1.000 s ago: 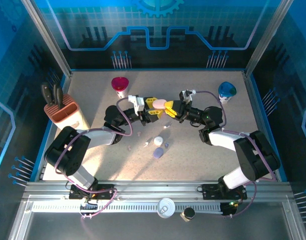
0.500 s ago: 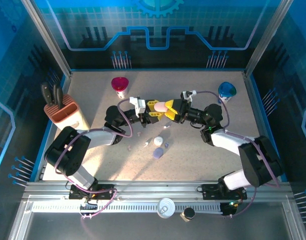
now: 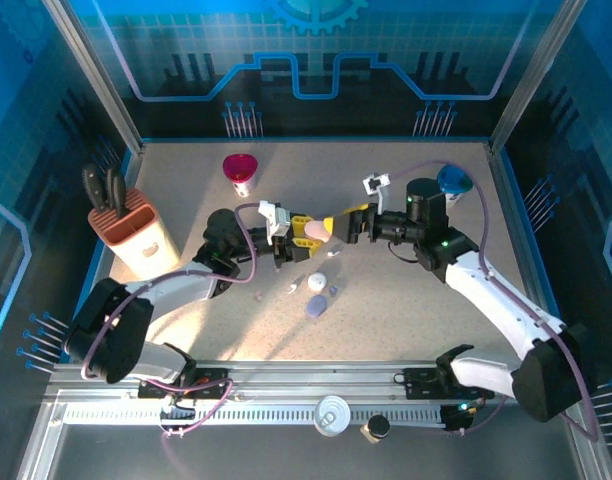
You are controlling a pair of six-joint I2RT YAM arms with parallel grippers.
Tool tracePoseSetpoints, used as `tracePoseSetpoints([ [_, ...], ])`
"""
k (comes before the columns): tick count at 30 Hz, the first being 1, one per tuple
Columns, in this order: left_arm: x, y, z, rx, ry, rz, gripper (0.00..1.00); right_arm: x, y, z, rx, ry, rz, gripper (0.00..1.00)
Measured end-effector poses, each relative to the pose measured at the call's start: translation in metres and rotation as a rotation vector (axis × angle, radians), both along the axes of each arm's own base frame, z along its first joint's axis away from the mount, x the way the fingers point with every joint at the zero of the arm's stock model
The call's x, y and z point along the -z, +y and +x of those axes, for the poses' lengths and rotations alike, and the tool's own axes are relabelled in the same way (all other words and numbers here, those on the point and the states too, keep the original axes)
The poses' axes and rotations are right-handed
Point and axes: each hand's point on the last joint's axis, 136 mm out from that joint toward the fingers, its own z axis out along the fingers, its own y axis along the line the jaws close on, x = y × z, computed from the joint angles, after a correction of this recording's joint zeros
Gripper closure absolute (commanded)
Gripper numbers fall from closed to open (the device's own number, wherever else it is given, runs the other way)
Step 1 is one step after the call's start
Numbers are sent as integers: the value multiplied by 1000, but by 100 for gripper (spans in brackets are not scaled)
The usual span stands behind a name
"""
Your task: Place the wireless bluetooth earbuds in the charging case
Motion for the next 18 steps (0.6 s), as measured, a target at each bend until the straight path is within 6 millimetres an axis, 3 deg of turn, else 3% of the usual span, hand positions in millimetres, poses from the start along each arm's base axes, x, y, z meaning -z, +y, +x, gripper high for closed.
tracePoseSetpoints([
  [4, 1, 1, -7, 20, 21, 20, 62, 6, 14, -25, -118, -190, -160, 0],
  [6, 2, 2, -10, 28, 31, 26, 62, 14, 15, -29, -145, -230, -218, 0],
  [12, 11, 3, -10, 30, 67, 48, 62, 26, 10, -21, -125, -274, -308, 0],
  [18, 18, 5, -11, 26, 55, 60, 62, 17, -1, -11, -59, -253, -278, 1],
])
